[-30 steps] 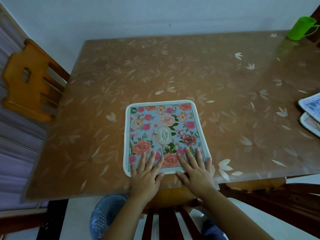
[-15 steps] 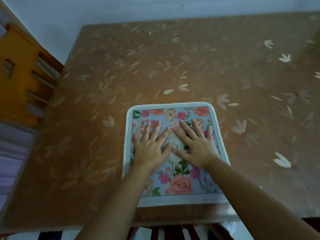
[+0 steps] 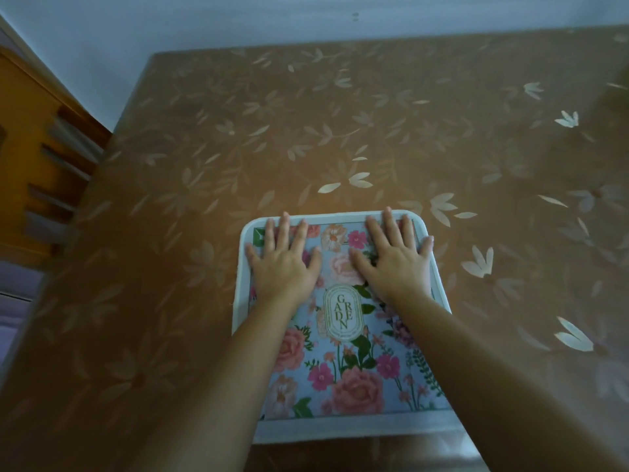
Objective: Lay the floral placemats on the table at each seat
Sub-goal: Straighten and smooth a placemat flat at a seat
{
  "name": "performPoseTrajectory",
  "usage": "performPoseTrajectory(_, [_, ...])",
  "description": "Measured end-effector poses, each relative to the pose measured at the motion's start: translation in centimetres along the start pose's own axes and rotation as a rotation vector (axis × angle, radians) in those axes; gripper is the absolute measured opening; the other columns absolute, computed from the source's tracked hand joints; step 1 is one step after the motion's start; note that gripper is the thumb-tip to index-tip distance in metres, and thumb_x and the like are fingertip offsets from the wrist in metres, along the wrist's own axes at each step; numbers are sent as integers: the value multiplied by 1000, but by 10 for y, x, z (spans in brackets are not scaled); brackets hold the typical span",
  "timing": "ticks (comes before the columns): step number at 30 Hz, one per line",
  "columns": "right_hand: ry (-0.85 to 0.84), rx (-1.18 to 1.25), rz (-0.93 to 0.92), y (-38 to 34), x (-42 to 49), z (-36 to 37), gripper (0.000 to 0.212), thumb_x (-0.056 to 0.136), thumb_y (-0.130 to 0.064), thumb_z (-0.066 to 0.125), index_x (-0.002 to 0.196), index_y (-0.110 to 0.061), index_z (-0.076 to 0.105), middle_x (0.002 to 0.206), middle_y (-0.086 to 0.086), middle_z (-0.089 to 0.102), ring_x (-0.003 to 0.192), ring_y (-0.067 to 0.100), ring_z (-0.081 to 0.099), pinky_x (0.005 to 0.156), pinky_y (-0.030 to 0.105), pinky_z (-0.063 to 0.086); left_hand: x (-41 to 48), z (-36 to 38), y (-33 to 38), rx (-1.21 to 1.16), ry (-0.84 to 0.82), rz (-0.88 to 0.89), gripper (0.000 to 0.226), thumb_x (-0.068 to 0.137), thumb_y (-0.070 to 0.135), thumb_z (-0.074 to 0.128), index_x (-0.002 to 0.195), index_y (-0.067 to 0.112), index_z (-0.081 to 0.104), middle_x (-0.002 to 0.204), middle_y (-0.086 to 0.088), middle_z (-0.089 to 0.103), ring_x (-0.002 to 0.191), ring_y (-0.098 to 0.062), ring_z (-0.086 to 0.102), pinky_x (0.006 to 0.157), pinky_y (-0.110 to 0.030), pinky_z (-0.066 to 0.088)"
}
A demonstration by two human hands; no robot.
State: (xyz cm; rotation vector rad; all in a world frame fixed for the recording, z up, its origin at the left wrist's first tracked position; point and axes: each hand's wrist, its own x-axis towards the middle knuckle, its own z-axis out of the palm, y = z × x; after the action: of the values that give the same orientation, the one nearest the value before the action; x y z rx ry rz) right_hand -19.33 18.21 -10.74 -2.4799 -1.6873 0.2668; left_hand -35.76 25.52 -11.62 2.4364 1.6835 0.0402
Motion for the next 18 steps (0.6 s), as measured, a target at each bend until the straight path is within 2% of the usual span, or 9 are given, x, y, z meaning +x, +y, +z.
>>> performPoseTrajectory(2, [-3,26,24,4,-10,-2,67,83,-66,14,141,-35,0,156,-2,-4,142,23,-9,111,58,2,-8,-1,-4,0,0,-29,59,87,57,12,141,37,-1,154,1,-7,139,-21,-10,108,-56,0])
performPoseTrajectory(7, [-18,82,-46,22,-54,-1,63,86,-63,18,141,-38,-3,155,-5,-4,141,18,-12,112,49,-5,-44,2,-20,26,-10,85,62,82,64,5,139,41,-4,154,-3,-9,138,-24,-13,109,-53,-1])
performPoseTrajectory(10, [-22,117,-70,27,-79,-1,62,87,-63,18,138,-44,-12,153,-10,-9,140,14,-15,111,44,-7,-68,3,-22,26,-22,117,59,81,66,-2,135,44,-14,152,0,-16,136,-22,-22,108,-52,-6])
performPoseTrajectory(14, [-42,100,-73,29,-110,-1,61,85,-65,14,134,-46,-17,150,-12,-16,138,13,-19,110,43,-8,-100,1,-19,27,-36,126,60,80,68,-7,135,44,-15,148,0,-23,134,-22,-26,107,-52,-10])
performPoseTrajectory(18, [-90,88,-68,27,-133,-3,62,82,-68,8,133,-47,-21,148,-11,-18,137,17,-22,109,44,-10,-132,1,-13,53,-56,125,60,81,66,-5,134,45,-21,148,-1,-21,134,-26,-24,107,-56,-4])
